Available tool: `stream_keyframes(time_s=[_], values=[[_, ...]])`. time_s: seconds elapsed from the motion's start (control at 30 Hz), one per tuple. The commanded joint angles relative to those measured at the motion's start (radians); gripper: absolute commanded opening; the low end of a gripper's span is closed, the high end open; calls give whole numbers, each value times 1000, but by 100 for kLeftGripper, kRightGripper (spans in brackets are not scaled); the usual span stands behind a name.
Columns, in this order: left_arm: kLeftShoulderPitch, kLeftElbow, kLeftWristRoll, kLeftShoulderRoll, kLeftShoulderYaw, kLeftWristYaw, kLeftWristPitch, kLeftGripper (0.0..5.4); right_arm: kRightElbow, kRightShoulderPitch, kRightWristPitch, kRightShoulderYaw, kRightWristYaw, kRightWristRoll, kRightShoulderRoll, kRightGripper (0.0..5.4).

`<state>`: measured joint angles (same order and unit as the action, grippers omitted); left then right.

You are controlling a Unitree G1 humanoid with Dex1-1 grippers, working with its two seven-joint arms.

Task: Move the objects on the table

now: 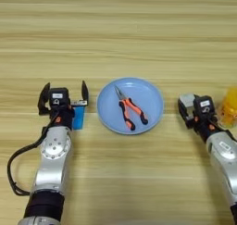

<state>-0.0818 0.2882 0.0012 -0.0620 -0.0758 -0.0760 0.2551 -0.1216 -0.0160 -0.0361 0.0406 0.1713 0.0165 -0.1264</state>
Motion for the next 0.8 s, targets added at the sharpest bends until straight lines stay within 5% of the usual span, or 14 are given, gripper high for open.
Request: stream_keyframes(time_s=[0.03,0.37,0.8], values=[[-4,6,12,-7,-3,0,-7,540,-22,-15,-15,-7,-14,3,1,248],[-9,14,11,-9,-5,1,-5,540,-84,-33,-29,-17,-13,-15,6,248],[-10,18,12,-9,-5,0,-3,540,-29,-18,-15,1,-18,0,6,426]])
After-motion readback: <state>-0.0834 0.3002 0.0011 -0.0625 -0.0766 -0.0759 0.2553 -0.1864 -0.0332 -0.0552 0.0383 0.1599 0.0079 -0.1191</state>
